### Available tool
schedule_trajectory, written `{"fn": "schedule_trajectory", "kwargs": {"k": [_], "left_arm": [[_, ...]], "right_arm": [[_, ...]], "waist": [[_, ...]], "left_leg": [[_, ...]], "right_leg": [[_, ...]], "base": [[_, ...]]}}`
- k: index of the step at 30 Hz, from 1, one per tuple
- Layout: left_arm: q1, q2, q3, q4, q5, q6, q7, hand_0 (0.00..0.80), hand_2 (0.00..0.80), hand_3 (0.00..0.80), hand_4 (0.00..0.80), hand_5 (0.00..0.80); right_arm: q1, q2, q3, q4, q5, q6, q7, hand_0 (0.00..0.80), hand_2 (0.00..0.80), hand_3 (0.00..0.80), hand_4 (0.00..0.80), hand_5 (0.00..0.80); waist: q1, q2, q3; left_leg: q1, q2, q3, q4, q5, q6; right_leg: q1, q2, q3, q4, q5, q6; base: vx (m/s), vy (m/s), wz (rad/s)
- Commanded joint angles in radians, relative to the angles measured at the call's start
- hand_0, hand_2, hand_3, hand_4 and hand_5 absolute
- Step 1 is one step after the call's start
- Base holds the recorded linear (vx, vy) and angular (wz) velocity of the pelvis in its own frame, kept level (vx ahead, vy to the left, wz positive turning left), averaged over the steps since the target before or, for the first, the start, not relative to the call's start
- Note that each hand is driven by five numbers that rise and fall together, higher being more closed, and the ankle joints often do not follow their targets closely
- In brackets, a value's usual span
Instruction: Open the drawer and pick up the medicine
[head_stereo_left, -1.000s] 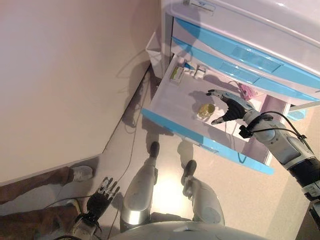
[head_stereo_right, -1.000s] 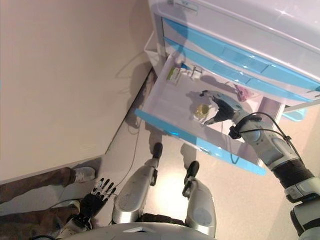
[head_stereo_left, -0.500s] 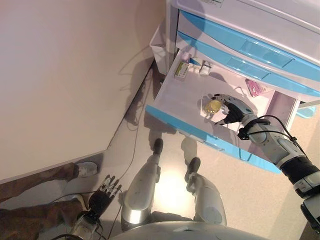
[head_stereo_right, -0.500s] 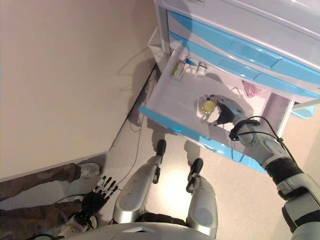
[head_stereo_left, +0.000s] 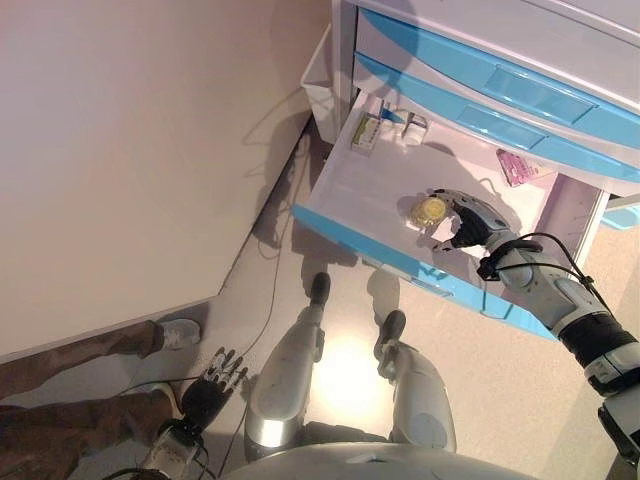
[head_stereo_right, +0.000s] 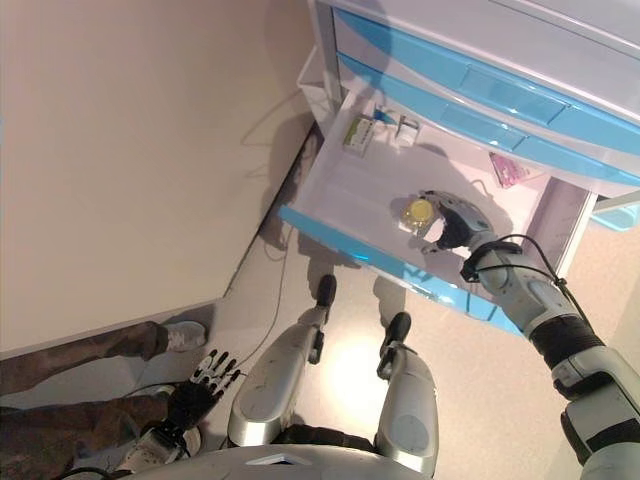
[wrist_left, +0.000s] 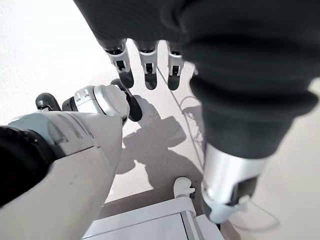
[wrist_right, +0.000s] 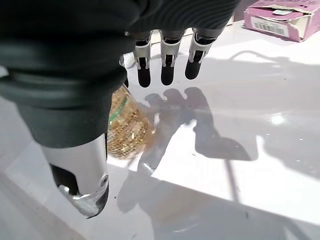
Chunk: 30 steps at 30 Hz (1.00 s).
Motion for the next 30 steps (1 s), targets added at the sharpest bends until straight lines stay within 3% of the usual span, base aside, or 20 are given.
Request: {"fn": "schedule_trajectory", "kwargs": {"k": [1,20,30], "left_arm": [[0.037,0.001,-0.042,-0.015,0.009,-0.004,0.013,0.0,0.0,0.0,0.0,0.0],[0.052,-0.008,-0.051,-0.031,0.003,-0.001,0.016,0.0,0.0,0.0,0.0,0.0],[0.063,-0.006,-0.048,-0.046,-0.005,0.005,0.022,0.0,0.0,0.0,0.0,0.0]], "right_arm": [[-0.043,-0.002,0.04,-0.019,0.006,-0.038,-0.041,0.0,0.0,0.0,0.0,0.0],[-0.102,0.009,0.037,-0.007,0.001,-0.021,-0.145,0.0,0.0,0.0,0.0,0.0],[-0.139,-0.007,0.044,-0.027,-0.02,-0.018,-0.104,0.0,0.0,0.0,0.0,0.0]], "waist": [[0.012,-0.012,-0.047],[0.026,-0.004,-0.043],[0.035,-0.009,-0.045]], "left_leg": [[-0.032,0.021,0.022,0.136,-0.138,-0.032],[-0.028,0.016,0.013,0.137,-0.139,-0.029],[-0.018,0.02,0.014,0.128,-0.136,-0.026]], "right_leg": [[-0.037,-0.047,0.005,-0.059,0.106,0.03],[-0.042,-0.055,0.0,-0.047,0.108,0.035],[-0.032,-0.055,-0.001,-0.049,0.11,0.037]], "base": [[0.0,0.0,0.0],[0.002,0.002,0.01],[0.0,0.0,0.0]]}}
